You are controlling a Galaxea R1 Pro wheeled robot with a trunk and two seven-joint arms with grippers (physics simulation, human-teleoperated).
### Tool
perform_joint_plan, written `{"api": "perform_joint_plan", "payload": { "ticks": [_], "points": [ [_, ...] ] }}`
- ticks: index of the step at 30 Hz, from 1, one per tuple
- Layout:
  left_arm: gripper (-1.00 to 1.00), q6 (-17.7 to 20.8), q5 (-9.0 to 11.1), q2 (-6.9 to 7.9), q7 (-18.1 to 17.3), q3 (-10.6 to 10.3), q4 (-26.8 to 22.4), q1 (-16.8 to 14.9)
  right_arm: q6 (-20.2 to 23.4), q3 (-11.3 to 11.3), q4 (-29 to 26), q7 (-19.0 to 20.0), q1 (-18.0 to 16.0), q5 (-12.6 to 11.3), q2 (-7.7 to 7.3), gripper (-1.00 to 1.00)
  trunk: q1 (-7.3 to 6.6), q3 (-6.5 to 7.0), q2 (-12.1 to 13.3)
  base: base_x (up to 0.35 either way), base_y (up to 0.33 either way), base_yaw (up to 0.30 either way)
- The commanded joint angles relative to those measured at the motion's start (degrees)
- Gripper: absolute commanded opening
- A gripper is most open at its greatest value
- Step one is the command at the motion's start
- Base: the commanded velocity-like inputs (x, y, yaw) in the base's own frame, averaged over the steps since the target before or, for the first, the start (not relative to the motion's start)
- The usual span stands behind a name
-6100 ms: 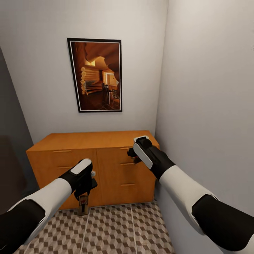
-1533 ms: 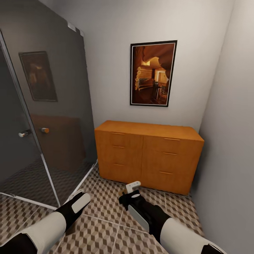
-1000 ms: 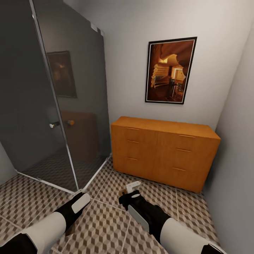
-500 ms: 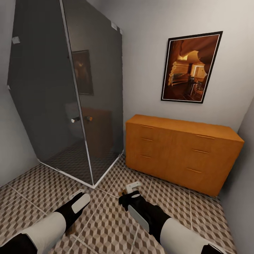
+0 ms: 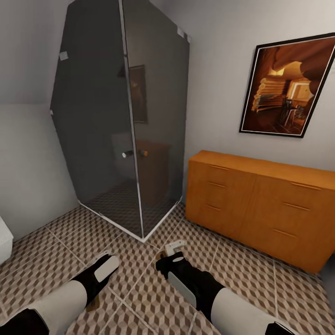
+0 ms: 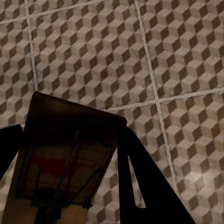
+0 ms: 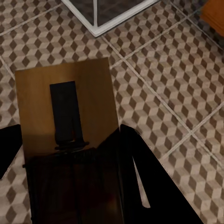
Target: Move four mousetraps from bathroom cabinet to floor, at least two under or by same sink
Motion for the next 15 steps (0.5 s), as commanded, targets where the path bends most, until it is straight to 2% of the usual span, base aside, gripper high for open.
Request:
{"api": "perform_joint_plan", "payload": {
  "ticks": [1, 15],
  "points": [
    [-1.0, 0.6, 0.0, 0.08, 0.3, -0.4, -0.1, 0.0, 0.0, 0.3, 0.0, -0.6, -0.1, -0.6, 0.0, -1.0, 0.0, -0.1, 0.0, -0.021, 0.067, 0.273],
    [-1.0, 0.6, 0.0, 0.08, 0.3, -0.4, -0.1, 0.0, 0.0, 0.3, 0.0, -0.6, -0.1, -0.6, 0.0, -1.0, 0.0, -0.54, 0.0, -0.005, 0.014, 0.273]
  ]
}}
